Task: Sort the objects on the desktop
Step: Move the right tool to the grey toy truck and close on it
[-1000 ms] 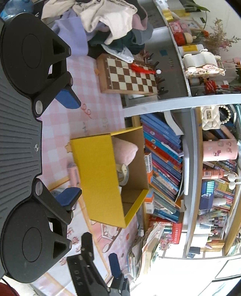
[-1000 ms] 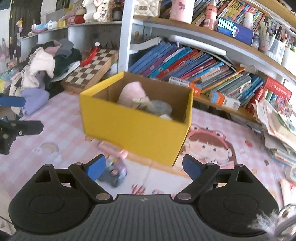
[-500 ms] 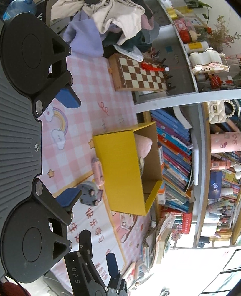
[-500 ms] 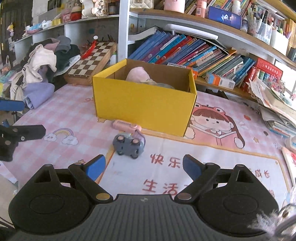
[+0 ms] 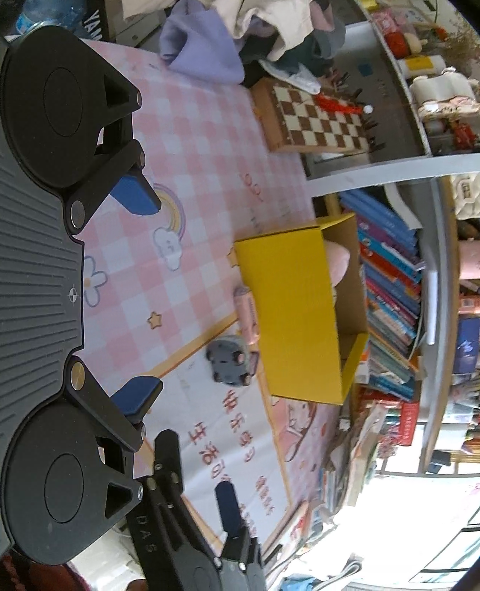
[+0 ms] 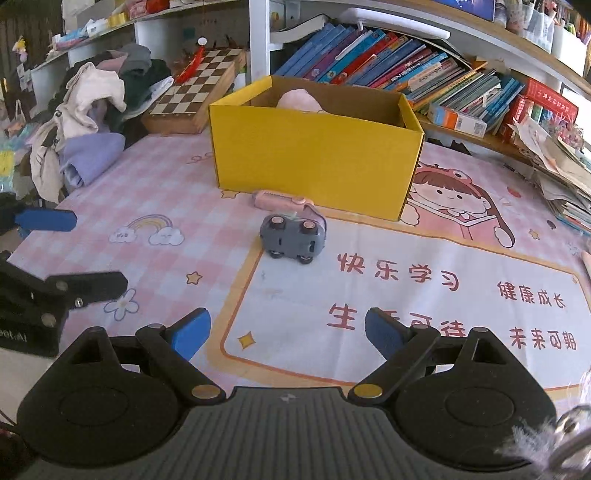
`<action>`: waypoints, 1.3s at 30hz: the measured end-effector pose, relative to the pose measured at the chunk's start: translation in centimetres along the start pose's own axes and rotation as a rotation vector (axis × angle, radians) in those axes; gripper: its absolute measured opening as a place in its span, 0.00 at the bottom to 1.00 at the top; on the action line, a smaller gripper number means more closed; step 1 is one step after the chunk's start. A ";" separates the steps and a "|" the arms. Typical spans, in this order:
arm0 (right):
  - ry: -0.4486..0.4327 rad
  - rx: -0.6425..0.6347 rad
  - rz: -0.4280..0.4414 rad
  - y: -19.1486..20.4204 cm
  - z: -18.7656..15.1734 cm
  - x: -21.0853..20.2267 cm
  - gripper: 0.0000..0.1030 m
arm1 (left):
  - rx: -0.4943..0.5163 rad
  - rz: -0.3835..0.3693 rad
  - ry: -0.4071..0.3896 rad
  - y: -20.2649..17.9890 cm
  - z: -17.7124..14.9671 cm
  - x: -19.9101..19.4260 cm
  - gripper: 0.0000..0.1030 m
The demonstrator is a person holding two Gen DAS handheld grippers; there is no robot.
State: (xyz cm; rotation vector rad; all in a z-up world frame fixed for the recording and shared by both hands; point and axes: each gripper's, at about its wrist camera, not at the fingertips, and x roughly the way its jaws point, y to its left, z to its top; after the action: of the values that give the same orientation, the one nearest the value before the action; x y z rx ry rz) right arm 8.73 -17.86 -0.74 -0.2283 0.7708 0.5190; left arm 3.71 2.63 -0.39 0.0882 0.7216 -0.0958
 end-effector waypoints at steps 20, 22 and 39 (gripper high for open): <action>0.039 -0.004 0.023 -0.4 2.8 3.7 0.87 | -0.042 0.024 0.014 1.4 0.7 1.3 0.93; 0.051 0.004 0.027 -0.6 3.3 4.4 0.86 | -0.049 0.027 0.018 1.7 0.8 1.5 0.93; 0.104 -0.066 0.066 -1.3 6.2 8.8 0.84 | -0.052 0.048 0.059 1.5 2.6 4.4 0.93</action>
State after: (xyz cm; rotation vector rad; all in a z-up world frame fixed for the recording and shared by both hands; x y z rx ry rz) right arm 18.44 -13.44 -2.72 -0.2938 0.8658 0.5992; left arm 8.91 3.57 -1.28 0.0591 0.7801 -0.0287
